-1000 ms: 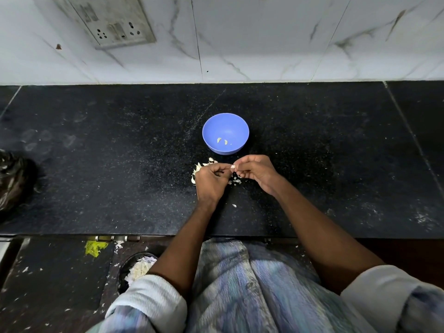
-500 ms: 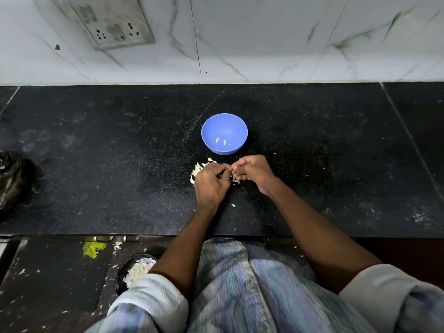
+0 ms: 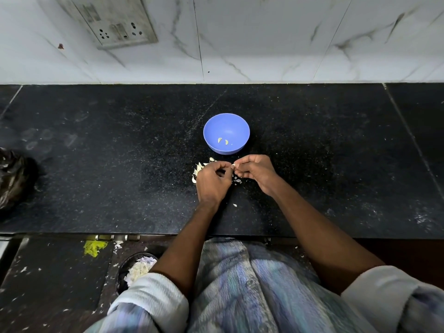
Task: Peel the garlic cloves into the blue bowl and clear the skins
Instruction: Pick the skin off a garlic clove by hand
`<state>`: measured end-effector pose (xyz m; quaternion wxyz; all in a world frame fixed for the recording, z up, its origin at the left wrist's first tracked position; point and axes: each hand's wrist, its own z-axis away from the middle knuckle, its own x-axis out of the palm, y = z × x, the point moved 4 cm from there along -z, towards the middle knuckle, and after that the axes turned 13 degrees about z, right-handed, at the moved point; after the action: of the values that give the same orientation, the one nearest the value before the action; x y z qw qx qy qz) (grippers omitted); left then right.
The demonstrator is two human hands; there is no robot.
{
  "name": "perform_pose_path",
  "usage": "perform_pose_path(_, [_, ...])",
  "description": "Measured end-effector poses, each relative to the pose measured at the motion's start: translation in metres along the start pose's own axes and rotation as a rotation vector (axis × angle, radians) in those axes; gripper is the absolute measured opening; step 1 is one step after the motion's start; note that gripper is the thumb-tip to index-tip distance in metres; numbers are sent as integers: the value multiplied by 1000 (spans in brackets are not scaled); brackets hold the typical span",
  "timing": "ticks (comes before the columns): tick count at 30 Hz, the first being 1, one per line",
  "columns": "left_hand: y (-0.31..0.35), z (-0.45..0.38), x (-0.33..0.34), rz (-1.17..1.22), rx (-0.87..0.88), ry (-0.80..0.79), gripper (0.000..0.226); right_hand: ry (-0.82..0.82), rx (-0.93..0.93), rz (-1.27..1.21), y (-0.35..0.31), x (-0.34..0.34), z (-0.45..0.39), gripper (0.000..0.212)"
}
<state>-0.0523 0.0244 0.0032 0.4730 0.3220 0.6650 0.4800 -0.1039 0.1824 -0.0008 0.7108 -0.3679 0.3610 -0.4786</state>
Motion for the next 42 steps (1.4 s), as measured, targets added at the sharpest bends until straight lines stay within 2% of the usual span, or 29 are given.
perform_pose_path(8, [-2,-1,3,-49,45,-63,12,14,-62,140,-1,-3,0,10])
perform_pose_path(13, [-1,-1,3,-5,-11,-52,9,13,-62,166,0,-3,0,11])
perform_pose_path(20, [-15,-3,8,362,-276,-39,14,-41,1,-38,1,-1,-1,15])
perform_pose_path(26, [-13,-4,10,360,-190,-102,6,-29,32,-130,2,-2,-2,14])
perform_pose_path(30, [-9,-5,6,271,-124,-39,5,-75,44,-60,3,-1,-1,13])
perform_pose_path(38, [-8,-6,6,187,-89,-54,8,-14,14,79,0,-3,-2,14])
perform_pose_path(42, [-7,-6,8,169,-44,-74,11,-9,15,69,-3,-2,-2,17])
